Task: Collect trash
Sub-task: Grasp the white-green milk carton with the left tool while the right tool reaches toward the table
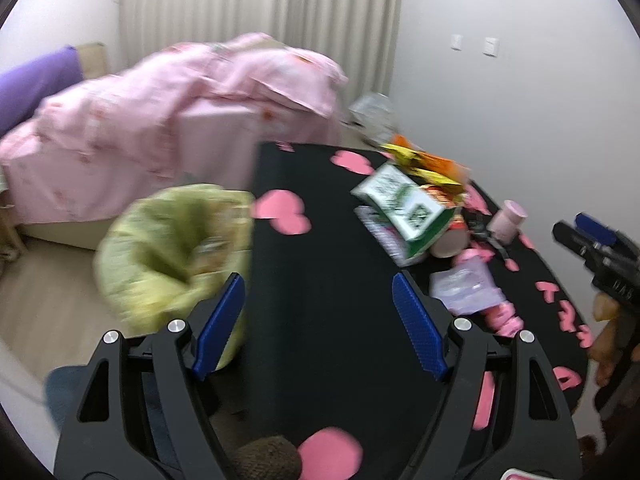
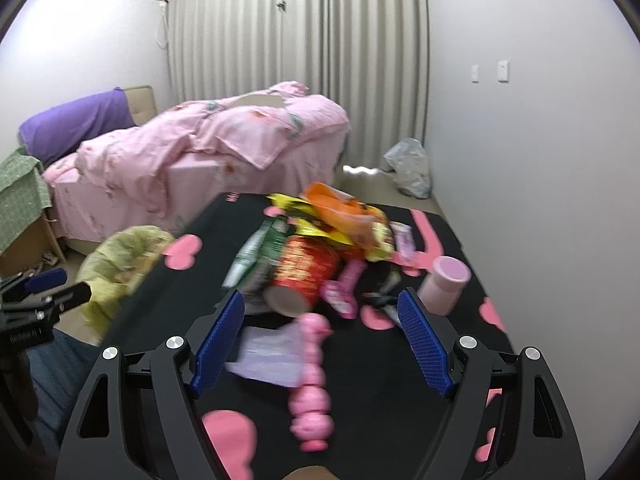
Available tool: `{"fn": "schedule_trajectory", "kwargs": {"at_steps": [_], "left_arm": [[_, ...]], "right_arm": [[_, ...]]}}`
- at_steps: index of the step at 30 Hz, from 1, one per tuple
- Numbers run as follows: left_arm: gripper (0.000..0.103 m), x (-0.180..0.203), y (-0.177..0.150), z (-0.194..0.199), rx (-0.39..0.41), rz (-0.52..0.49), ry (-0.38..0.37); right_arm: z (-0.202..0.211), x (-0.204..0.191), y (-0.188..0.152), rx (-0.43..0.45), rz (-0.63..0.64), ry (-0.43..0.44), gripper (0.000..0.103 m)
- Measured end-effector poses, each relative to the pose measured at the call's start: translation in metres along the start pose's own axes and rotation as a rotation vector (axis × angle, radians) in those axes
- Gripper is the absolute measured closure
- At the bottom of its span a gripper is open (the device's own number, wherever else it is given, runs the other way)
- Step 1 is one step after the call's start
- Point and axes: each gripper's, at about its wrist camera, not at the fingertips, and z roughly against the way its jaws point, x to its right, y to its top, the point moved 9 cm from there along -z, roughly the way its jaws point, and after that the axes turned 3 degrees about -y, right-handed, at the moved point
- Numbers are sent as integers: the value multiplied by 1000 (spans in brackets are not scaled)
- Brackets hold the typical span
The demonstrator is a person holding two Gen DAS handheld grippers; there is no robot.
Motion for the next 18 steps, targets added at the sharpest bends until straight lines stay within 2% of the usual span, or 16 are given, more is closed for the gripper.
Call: {"fn": "schedule_trajectory", "kwargs": {"at_steps": [5,8,10,13,15,18], "left_arm": [[30,35,30,-65,-78,-13,-147],[29,46,46,-108,-148,39,-220],[29,50,59,-126,-153,67,-236],[29,55,76,-159,-181,86,-246],[29,55,82,-184,-227,94,-237],[30,52,81,-213,-318,113,-235]], "right_arm": [[-27,34,-10,-52,-22,13,28],[-46,46,-20,-93,4,17,28],[-54,51,-26,-102,8,18,28],[-65,55,-34,-117,-20,78,28],[-71,53,-39,-135,-45,133,28],[-80,49,-44,-179,-42,171,28]]}}
